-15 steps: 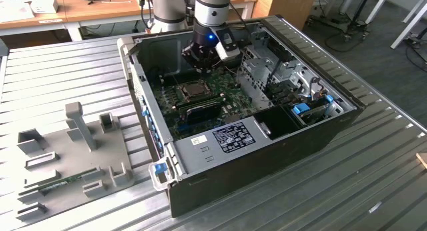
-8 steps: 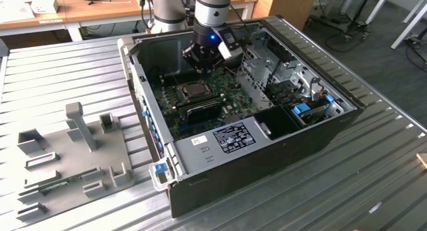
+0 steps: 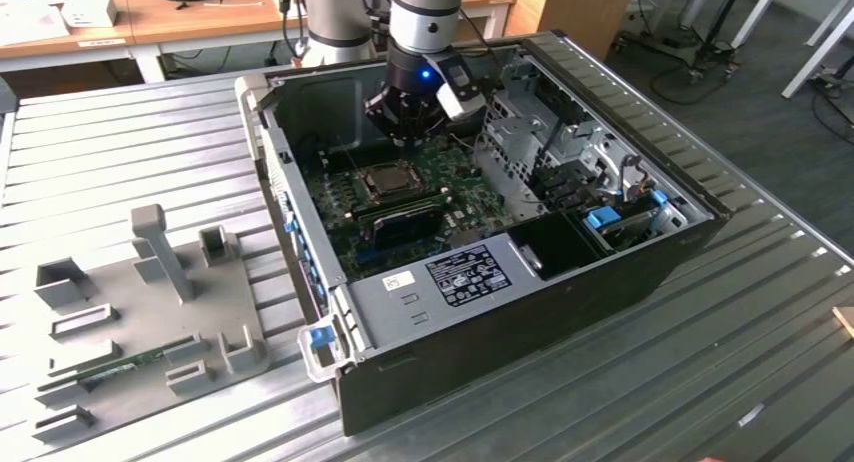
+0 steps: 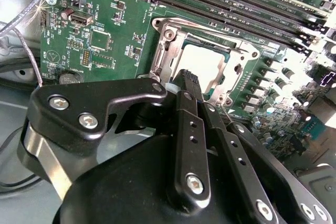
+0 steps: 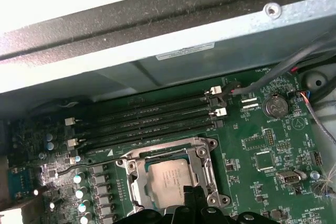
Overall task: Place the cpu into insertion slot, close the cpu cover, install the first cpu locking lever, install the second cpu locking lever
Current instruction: 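Close the cpu cover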
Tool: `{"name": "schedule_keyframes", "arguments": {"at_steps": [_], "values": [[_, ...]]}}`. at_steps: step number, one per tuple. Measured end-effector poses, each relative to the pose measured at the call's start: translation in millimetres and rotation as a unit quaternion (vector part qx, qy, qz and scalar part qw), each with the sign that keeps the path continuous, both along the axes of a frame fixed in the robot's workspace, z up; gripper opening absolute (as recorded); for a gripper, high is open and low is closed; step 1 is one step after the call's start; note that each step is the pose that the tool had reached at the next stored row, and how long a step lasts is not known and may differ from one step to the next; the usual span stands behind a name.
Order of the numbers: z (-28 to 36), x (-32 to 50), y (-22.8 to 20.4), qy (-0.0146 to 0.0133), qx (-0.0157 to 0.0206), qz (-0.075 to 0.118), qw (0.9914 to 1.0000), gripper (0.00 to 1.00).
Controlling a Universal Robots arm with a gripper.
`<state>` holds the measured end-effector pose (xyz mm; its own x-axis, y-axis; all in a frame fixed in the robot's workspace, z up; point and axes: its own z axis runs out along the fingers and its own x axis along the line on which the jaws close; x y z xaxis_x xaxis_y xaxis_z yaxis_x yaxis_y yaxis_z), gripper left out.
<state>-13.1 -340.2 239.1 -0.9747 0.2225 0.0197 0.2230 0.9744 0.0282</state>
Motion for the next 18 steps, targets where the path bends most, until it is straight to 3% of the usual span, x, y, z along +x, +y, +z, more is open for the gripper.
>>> {"name": "schedule_keyframes", "arguments": {"at_steps": [3,4,5,8,10,15,16,18], "values": [[0.0,0.0,0.0,0.0000,0.0000,0.015,0.99988,0.10],[0.0,0.0,0.0,0.0000,0.0001,0.033,0.99946,0.10],[0.0,0.0,0.0,0.0000,0.0001,0.051,0.99870,0.10],[0.0,0.0,0.0,0.0000,0.0001,0.078,0.99697,0.10],[-0.1,0.0,0.0,0.0000,0.0001,0.096,0.99535,0.10],[-0.2,0.0,0.0,0.0000,0.0001,0.139,0.99029,0.10],[-0.1,0.0,0.0,0.0000,0.0001,0.143,0.98978,0.10],[-0.2,0.0,0.0,0.0000,0.0001,0.144,0.98962,0.10]]}}
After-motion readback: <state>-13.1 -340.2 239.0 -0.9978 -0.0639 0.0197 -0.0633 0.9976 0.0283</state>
